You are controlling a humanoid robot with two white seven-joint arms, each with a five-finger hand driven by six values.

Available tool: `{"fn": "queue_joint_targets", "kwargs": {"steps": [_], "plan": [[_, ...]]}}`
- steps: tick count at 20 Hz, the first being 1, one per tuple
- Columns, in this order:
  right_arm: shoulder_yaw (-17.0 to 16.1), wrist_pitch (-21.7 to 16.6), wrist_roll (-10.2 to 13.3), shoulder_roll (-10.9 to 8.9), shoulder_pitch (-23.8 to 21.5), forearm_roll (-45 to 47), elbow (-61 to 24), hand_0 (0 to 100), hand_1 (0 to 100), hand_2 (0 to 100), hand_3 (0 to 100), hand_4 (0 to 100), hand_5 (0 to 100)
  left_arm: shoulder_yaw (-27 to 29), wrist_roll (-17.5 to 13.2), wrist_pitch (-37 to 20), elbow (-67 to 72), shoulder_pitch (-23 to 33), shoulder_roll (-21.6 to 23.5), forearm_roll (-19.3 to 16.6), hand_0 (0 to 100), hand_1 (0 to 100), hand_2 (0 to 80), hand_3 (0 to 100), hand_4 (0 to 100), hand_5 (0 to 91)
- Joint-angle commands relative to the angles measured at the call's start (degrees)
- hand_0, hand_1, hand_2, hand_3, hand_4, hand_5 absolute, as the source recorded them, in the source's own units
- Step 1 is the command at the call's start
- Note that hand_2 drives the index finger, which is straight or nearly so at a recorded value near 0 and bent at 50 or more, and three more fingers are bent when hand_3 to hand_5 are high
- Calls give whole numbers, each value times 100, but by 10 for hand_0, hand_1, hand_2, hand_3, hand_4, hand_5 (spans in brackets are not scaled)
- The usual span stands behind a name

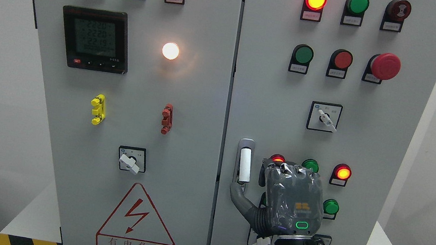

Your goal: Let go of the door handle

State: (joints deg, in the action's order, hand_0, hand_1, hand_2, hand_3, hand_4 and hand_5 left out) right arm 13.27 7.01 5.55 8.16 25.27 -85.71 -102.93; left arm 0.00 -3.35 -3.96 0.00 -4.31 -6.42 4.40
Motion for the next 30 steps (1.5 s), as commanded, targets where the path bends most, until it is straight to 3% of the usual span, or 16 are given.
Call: {"fn": "queue_joint_targets", "kwargs": {"steps": [1,30], "plan": [[17,11,8,1,74,1,159,77,469,765,1000,973,913,-123,1,0,-114,0,0,0,0,0,21,94,13,0],[-44,90,60,1,22,1,195,183,455,764,1000,974,913,-123,1,0,-114,0,0,0,0,0,22,93,12,0]]}}
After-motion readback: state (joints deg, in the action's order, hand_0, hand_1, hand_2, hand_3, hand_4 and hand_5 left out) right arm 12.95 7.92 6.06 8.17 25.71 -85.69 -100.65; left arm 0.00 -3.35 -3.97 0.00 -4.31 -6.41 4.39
